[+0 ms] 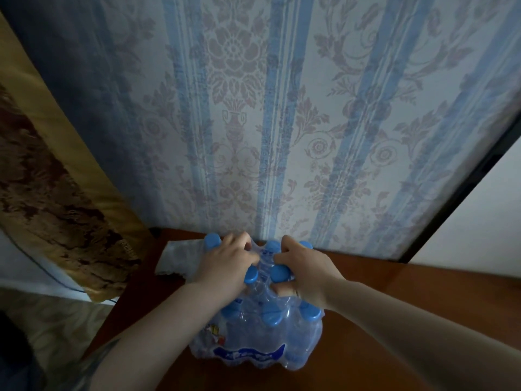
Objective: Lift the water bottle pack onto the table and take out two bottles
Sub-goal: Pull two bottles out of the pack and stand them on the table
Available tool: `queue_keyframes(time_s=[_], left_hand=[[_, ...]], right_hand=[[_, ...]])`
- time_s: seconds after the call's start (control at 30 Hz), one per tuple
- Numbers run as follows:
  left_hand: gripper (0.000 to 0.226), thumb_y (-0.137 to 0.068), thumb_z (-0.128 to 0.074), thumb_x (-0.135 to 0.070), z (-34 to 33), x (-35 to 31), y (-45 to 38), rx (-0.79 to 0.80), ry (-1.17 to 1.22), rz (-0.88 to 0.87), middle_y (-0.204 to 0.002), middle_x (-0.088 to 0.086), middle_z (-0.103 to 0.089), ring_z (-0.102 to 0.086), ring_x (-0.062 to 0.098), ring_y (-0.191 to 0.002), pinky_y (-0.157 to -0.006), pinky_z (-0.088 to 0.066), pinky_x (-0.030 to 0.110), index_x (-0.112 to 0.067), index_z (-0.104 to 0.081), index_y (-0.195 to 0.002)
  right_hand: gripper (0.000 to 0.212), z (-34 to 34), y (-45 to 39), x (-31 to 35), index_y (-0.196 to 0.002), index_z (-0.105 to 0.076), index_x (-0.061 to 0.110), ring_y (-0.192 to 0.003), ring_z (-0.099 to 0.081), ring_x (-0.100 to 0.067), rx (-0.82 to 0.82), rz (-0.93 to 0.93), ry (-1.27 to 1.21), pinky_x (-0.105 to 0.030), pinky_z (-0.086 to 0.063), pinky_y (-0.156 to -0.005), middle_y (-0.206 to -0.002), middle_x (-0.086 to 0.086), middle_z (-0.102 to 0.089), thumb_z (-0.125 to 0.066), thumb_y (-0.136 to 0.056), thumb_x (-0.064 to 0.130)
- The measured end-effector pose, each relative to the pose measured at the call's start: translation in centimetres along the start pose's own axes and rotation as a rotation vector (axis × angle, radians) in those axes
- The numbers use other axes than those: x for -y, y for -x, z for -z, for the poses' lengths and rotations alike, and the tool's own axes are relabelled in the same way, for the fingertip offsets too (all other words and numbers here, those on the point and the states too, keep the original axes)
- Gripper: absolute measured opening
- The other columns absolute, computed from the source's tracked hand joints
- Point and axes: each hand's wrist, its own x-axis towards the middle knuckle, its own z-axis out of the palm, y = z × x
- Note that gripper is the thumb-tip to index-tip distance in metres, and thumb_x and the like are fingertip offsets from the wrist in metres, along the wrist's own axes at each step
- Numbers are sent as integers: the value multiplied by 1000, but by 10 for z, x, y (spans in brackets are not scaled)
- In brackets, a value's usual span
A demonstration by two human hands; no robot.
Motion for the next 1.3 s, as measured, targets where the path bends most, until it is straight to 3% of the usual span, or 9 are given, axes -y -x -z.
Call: queue_keyframes(time_s=[0.2, 0.37, 0.5, 0.7, 0.87, 0.97, 1.17, 1.23, 1.3], left_hand=[[45, -74, -80, -34, 1, 5, -5, 52, -49, -40, -121, -3, -36, -38, 18, -113, -74, -36, 27, -27, -59, -113], [61, -84, -69, -39, 2, 6, -11, 138, -243, -115, -132, 6, -33, -37, 23, -123, -88, -43, 32, -26, -42, -138], [60, -86, -68, -34, 2, 6, -16, 189, -289, -132, -133, 8, -34, -39, 24, -122, -94, -45, 35, -24, -41, -138], [38, -83, -69, -16, -10, 11, -7, 39, 51, -9, -124, -2, -42, -43, 18, -110, -87, -50, 36, -17, -56, -119], [38, -74, -79, -34, -17, 10, 3, -62, 200, 11, -108, -7, -41, -42, 15, -104, -77, -45, 30, -18, -63, -105], [33, -76, -78, -29, -20, 8, 3, -99, 149, 12, -103, -8, -36, -43, 15, -103, -70, -36, 24, -23, -60, -103], [43, -83, -65, -52, -5, 7, -6, 69, -97, -30, -116, 0, -43, -43, 19, -109, -75, -33, 30, -21, -55, -111], [49, -85, -59, -58, -4, 5, -11, 107, -219, -70, -123, 4, -44, -44, 22, -112, -82, -38, 33, -19, -54, -113], [57, -82, -59, -64, -6, 4, -17, 157, -271, -71, -124, 6, -44, -43, 23, -114, -89, -40, 35, -19, -55, -116]], right_hand=[[27, 14, -3, 0, -86, -58, 24, -75, -47, -17, -18, 91, 58, -32, -39, -62, -95, 6, -36, -72, -79, 47], [29, 22, -10, 1, -79, -48, 28, -74, -41, -14, -22, 178, 106, -25, -24, -54, -92, 8, -34, -72, -78, 44], [30, 25, -15, -2, -76, -47, 28, -71, -40, -13, -53, 234, 101, -18, -19, -52, -90, 10, -35, -74, -76, 43], [35, 51, -21, 18, -69, -44, 22, -60, -39, -12, -156, 390, -83, -25, -32, -54, -86, 4, -37, -77, -74, 30], [41, 94, -8, 33, -59, -35, 17, -53, -38, -23, -436, 550, -113, -32, -33, -46, -72, 7, -28, -71, -64, 36], [44, 96, 11, 28, -48, -39, 4, -54, -34, -27, -630, 499, -252, -35, -28, -48, -67, -6, -32, -79, -61, 19], [35, 137, 64, -19, -56, -54, 2, -63, -40, -8, -1161, 101, -429, -30, -33, -60, -67, -5, -36, -65, -73, 29], [27, 137, 86, -34, -61, -54, 12, -67, -50, -19, -1269, -70, -452, -42, -40, -64, -72, -15, -44, -66, -73, 33], [31, 123, 102, -48, -63, -52, 10, -69, -50, -28, -1322, -220, -370, -35, -39, -61, -78, -26, -47, -65, -73, 36]])
